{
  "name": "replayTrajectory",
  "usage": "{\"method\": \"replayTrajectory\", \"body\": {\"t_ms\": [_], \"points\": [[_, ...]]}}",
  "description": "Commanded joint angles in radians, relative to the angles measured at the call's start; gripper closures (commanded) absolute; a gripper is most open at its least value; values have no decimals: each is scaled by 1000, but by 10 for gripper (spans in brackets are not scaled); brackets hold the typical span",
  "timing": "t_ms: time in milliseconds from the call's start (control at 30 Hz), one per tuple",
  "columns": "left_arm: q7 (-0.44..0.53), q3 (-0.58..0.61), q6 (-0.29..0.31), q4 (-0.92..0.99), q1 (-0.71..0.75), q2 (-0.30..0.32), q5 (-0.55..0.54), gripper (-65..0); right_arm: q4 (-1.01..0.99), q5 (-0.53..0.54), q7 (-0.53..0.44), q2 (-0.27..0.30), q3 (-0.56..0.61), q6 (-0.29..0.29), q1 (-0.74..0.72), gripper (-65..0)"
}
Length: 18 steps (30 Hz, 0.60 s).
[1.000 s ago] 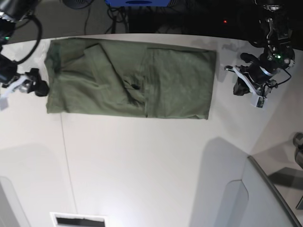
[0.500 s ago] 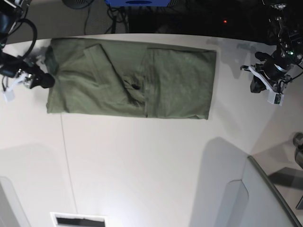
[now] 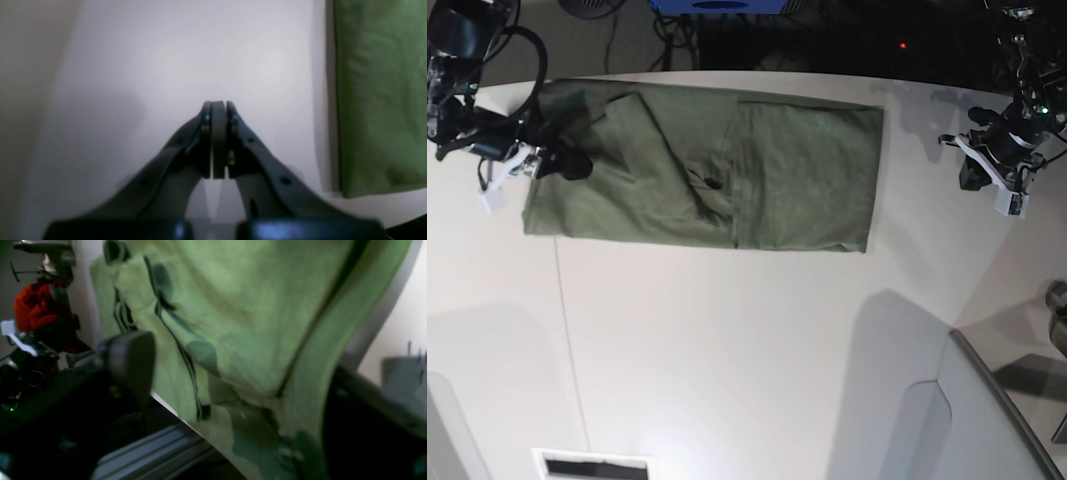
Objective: Layout the t-shirt on the table in an organized manner, then fold the t-shirt properly
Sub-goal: 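Grasp the strip end at the right gripper and lift it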
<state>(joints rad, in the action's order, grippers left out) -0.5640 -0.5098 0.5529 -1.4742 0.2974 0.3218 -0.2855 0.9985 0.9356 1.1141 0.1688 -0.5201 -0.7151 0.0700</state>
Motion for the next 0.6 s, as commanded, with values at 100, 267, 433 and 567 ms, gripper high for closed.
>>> {"method": "replayTrajectory", "body": {"t_ms": [100, 267, 433, 567], "points": [[20, -8, 0, -15, -4, 17, -10, 0, -7, -59, 53, 4, 7, 17, -11, -255], [20, -8, 0, -15, -2, 17, -10, 0, -8, -60, 51, 4, 7, 17, -31, -200], [20, -8, 0, -15, -2, 18, -10, 0, -8, -62, 51, 4, 8, 17, -60, 0], [20, -8, 0, -15, -2, 20, -10, 0, 0, -63, 56, 10, 8, 17, -94, -2]]}}
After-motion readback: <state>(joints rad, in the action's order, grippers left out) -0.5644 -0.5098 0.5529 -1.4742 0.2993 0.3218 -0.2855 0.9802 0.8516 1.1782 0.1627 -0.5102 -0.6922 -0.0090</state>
